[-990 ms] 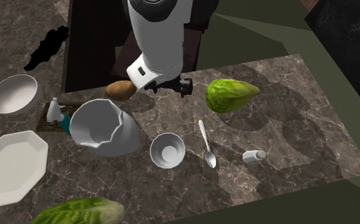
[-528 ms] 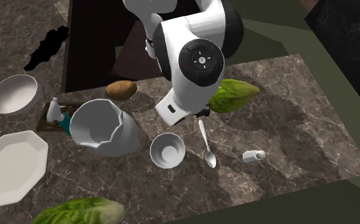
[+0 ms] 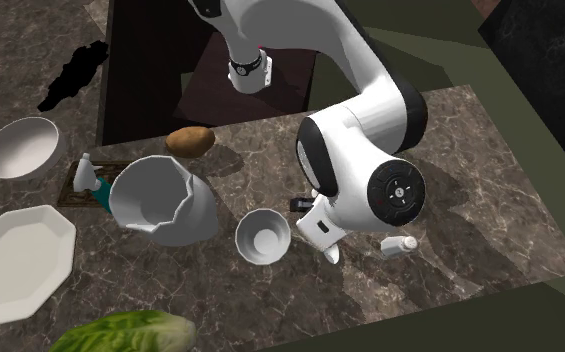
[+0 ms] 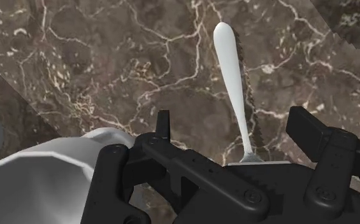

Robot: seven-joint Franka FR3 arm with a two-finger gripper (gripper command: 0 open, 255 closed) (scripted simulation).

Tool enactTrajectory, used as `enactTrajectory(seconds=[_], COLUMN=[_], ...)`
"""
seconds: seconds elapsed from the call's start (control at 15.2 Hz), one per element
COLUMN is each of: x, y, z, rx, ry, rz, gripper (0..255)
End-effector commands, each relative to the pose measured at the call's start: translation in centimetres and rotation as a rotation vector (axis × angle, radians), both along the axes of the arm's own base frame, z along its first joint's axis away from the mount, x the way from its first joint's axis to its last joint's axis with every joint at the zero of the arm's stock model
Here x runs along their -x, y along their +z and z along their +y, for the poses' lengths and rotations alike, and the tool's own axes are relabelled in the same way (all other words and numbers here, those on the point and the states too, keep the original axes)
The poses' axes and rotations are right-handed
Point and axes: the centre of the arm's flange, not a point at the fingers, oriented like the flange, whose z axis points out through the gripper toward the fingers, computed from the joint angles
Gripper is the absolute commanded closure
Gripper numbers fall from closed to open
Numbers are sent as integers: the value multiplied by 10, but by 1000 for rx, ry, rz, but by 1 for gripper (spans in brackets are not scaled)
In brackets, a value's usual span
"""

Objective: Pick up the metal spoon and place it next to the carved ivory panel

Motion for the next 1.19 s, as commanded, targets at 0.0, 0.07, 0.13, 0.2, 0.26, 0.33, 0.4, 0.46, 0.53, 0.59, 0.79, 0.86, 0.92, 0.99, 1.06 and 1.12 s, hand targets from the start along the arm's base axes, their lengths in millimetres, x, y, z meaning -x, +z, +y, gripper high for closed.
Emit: enactTrajectory(seconds=[0.0, 0.07, 0.13, 0.2, 0.26, 0.33, 0.4, 0.46, 0.53, 0.59, 0.79, 0.86, 0.92, 0.99, 1.06, 1.12], x=[-12, -15, -14, -13, -12, -11, -10, -9, -8, -8, -8, -8, -8, -8, -8, -8], y=[-18, -24, -29, -34, -39, -45, -50, -55, -60, -63, -63, -63, -63, -63, -63, -63], z=[21, 29, 28, 27, 27, 26, 25, 24, 23, 23, 23, 23, 23, 23, 23, 23], rx=[16, 21, 21, 21, 21, 21, 21, 21, 21, 21, 21, 21, 21, 21, 21, 21], ry=[18, 26, 26, 26, 26, 26, 26, 26, 26, 26, 26, 26, 26, 26, 26, 26], rz=[13, 18, 18, 18, 18, 18, 18, 18, 18, 18, 18, 18, 18, 18, 18, 18], gripper=[0, 0, 0, 0, 0, 0, 0, 0, 0, 0, 0, 0, 0, 0, 0, 255])
